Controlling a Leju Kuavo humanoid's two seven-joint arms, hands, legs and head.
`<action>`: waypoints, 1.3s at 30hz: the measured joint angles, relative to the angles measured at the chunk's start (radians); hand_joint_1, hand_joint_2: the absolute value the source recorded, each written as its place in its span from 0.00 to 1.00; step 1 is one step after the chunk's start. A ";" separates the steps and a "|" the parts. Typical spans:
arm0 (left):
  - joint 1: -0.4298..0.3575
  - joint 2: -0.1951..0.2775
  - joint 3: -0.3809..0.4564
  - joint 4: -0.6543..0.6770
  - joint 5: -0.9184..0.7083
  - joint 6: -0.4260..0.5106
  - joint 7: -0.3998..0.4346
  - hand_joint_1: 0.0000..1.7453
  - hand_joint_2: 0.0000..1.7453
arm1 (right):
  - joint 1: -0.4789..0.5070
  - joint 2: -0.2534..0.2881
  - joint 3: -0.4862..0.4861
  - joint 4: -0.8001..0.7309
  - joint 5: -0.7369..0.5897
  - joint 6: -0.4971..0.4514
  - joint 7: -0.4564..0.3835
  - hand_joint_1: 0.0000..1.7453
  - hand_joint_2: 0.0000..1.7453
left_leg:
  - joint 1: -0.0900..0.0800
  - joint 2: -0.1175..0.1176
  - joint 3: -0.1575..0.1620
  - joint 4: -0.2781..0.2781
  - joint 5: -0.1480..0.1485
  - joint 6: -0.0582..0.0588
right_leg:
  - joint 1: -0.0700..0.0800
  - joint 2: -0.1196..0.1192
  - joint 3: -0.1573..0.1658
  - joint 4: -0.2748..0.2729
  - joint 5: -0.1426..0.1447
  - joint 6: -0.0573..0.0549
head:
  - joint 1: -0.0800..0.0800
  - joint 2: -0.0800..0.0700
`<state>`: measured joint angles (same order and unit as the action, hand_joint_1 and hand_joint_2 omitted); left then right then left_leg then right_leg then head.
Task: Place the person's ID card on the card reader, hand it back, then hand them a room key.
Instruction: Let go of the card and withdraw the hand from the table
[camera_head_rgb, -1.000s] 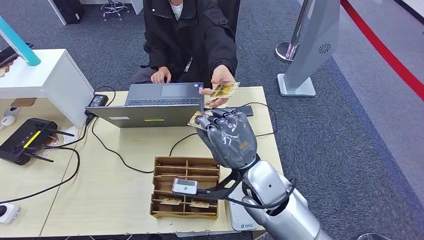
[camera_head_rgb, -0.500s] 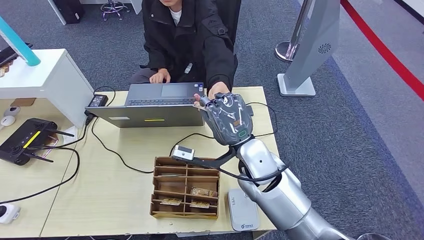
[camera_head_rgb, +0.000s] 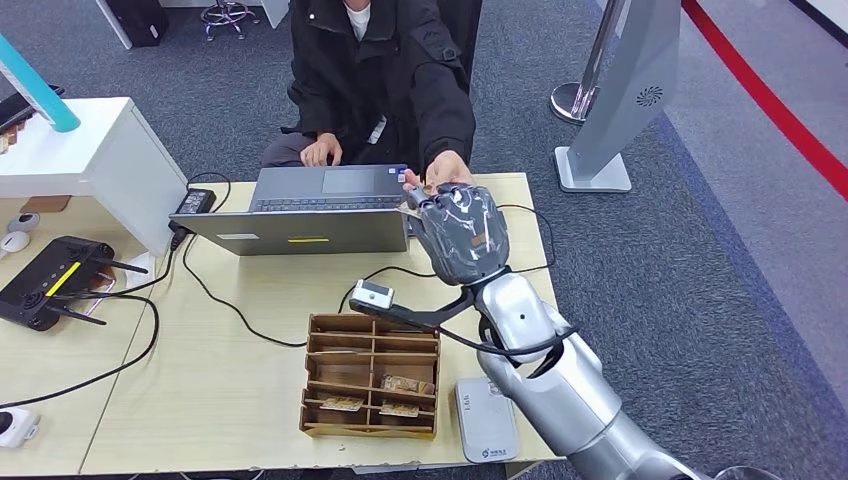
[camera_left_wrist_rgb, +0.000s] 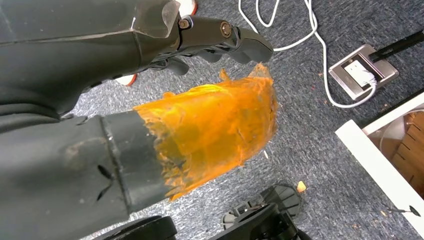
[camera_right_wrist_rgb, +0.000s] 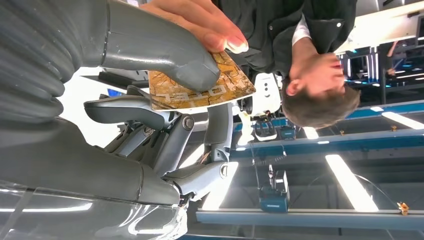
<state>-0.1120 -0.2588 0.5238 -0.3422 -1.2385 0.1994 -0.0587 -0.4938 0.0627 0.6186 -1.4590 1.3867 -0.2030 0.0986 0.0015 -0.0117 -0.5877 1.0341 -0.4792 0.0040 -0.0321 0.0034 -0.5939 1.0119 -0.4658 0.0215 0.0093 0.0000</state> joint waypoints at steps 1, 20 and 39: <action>0.000 0.000 0.000 0.000 0.002 0.000 0.000 0.00 0.00 | 0.000 0.000 0.000 0.001 0.003 0.004 0.005 0.12 1.00 | 0.000 0.000 0.000 0.000 0.000 0.000 | 0.000 0.000 0.000 0.000 0.000 0.000 | 0.000 0.000; 0.013 0.007 -0.025 0.000 0.080 0.014 0.008 0.00 0.00 | 0.062 0.009 0.001 -0.095 0.028 0.005 0.043 0.00 0.00 | 0.000 0.000 0.000 0.000 -0.001 0.000 | 0.000 0.000 0.000 0.000 -0.001 0.000 | 0.000 0.000; 0.056 0.021 -0.018 0.000 0.155 0.050 -0.032 0.00 0.00 | 0.350 -0.021 -0.033 -0.436 -0.411 -0.179 -0.186 0.00 0.00 | 0.000 0.000 -0.001 0.000 -0.002 0.000 | 0.000 0.000 -0.001 -0.001 -0.002 0.001 | 0.000 0.000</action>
<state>-0.0556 -0.2379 0.5055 -0.3422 -1.0840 0.2493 -0.0905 -0.1441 0.0414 0.5854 -1.8948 0.9757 -0.3816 -0.0870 0.0015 -0.0119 -0.5883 1.0341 -0.4813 0.0038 -0.0321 0.0037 -0.5950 1.0112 -0.4680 0.0225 0.0093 0.0000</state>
